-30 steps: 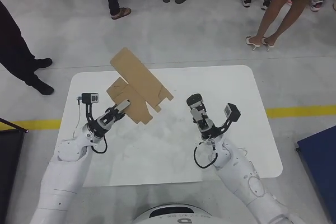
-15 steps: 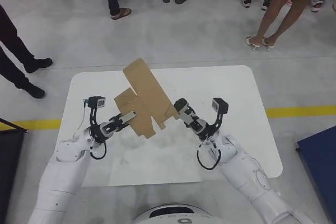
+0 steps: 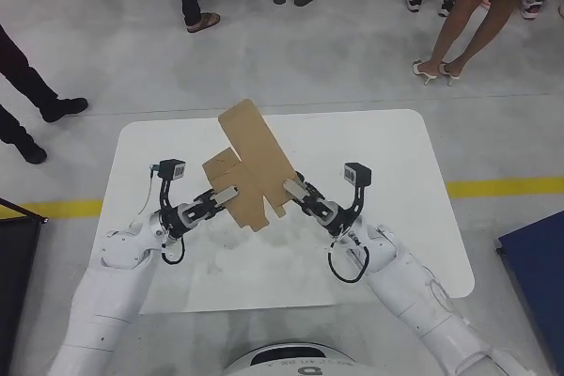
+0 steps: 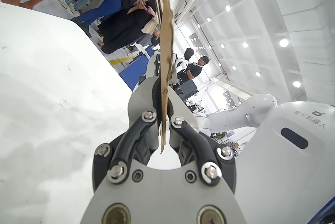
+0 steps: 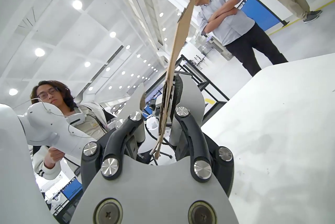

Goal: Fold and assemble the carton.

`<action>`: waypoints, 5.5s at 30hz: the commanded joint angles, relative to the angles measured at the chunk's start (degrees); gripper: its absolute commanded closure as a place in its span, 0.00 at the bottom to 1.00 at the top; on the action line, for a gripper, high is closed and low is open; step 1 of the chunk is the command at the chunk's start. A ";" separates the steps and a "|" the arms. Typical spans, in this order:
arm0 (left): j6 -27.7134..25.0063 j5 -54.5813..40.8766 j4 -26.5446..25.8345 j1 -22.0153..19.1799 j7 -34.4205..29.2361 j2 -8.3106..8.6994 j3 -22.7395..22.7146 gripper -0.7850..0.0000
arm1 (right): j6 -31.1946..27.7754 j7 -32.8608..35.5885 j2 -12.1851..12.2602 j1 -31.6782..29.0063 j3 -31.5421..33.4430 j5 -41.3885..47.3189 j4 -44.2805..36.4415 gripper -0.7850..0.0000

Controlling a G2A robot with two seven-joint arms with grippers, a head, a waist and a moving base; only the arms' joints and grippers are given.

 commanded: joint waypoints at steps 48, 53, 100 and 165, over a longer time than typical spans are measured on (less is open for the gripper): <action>7.91 -18.08 7.06 -3.62 -15.96 2.98 -1.45 0.06 | 18.53 55.12 6.21 7.86 3.37 33.18 -1.54 1.00; 8.70 -19.57 6.05 -4.54 -16.76 3.22 -0.18 0.15 | 20.35 56.94 6.41 8.86 1.96 32.73 -1.42 1.00; -4.49 -18.73 10.84 -9.63 -3.55 4.47 4.57 1.00 | 16.87 51.48 7.38 6.70 0.51 31.56 2.62 0.00; -8.45 32.29 -0.76 -8.83 12.63 6.06 1.49 1.00 | 27.47 12.71 6.19 1.40 5.19 -32.24 -17.18 0.00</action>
